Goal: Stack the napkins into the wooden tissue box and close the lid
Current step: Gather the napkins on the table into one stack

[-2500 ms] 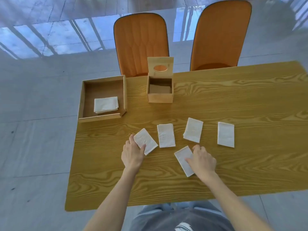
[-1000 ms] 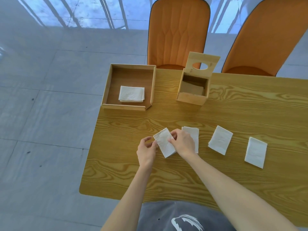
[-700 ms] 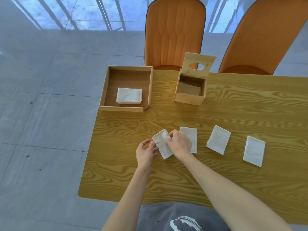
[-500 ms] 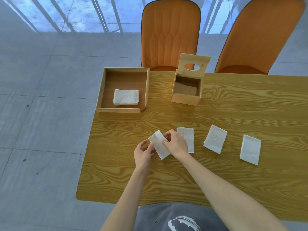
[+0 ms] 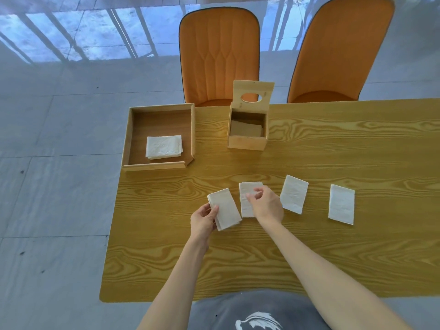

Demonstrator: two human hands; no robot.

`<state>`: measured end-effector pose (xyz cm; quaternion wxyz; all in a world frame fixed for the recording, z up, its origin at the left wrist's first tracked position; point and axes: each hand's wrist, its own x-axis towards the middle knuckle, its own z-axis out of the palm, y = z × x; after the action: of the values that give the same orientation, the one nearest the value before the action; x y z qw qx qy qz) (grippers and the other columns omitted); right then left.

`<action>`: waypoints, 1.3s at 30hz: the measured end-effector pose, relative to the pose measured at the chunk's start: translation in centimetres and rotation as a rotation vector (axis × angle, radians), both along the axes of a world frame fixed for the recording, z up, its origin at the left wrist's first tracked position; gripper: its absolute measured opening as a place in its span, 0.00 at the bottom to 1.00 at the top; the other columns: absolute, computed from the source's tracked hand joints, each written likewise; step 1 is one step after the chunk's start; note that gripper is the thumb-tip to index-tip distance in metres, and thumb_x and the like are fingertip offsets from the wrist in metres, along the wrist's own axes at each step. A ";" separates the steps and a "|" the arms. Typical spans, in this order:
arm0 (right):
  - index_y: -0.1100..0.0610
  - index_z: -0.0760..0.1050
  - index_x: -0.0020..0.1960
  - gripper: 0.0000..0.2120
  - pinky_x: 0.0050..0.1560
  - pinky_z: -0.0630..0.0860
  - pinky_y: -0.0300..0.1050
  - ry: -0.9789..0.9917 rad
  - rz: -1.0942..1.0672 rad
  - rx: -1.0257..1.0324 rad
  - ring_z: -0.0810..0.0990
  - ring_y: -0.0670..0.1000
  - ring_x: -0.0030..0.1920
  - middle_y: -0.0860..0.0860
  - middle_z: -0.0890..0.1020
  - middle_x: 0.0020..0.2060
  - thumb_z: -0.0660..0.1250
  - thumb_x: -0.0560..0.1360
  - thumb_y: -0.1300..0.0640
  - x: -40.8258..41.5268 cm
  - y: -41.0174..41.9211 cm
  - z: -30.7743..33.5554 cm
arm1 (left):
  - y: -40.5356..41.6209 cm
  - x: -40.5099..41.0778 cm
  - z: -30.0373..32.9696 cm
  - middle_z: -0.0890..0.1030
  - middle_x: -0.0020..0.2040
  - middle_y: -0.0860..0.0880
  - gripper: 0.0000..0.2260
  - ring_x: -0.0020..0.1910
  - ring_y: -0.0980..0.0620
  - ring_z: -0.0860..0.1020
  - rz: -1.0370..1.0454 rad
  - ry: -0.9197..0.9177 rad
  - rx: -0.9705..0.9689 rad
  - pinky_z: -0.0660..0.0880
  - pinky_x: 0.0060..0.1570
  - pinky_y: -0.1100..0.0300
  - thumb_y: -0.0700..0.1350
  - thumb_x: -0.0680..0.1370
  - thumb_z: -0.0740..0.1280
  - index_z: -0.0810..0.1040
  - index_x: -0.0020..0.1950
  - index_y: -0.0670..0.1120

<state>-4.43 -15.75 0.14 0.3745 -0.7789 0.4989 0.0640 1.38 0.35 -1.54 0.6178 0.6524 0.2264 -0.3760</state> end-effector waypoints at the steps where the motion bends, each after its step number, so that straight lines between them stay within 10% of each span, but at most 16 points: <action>1: 0.54 0.74 0.64 0.21 0.45 0.74 0.47 0.065 -0.004 -0.070 0.80 0.55 0.55 0.52 0.80 0.56 0.69 0.76 0.46 -0.2 -0.2 0.0 | 0.0 0.0 -0.1 0.84 0.50 0.45 0.14 0.51 0.44 0.83 0.005 0.004 0.014 0.81 0.52 0.46 0.42 0.78 0.70 0.77 0.63 0.40; 11: 0.57 0.74 0.61 0.20 0.49 0.75 0.52 0.213 0.048 -0.132 0.77 0.57 0.57 0.56 0.77 0.57 0.70 0.75 0.47 -0.1 -0.6 -0.3 | 0.0 -0.2 -0.1 0.84 0.52 0.44 0.15 0.55 0.44 0.82 0.060 0.029 0.010 0.80 0.49 0.52 0.43 0.80 0.67 0.75 0.66 0.43; 25: 0.59 0.80 0.58 0.13 0.54 0.79 0.45 -0.308 -0.075 0.145 0.82 0.49 0.51 0.51 0.85 0.49 0.70 0.76 0.55 -2.5 -3.7 0.4 | -2.0 -1.3 0.7 0.85 0.55 0.42 0.14 0.56 0.43 0.83 0.038 0.048 -0.037 0.79 0.58 0.44 0.51 0.81 0.64 0.80 0.61 0.44; 39: 0.55 0.83 0.52 0.11 0.51 0.82 0.48 -0.205 0.097 0.305 0.84 0.47 0.46 0.49 0.86 0.45 0.73 0.73 0.51 -1.7 -1.0 -1.5 | -2.7 -2.0 0.9 0.86 0.52 0.43 0.10 0.48 0.46 0.85 0.053 0.046 -0.040 0.82 0.48 0.50 0.46 0.80 0.67 0.79 0.60 0.45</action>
<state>-6.15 -16.71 -1.35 0.5337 -0.7387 0.4043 0.0773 -0.62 -2.36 -0.66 0.6353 0.6249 0.2501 -0.3787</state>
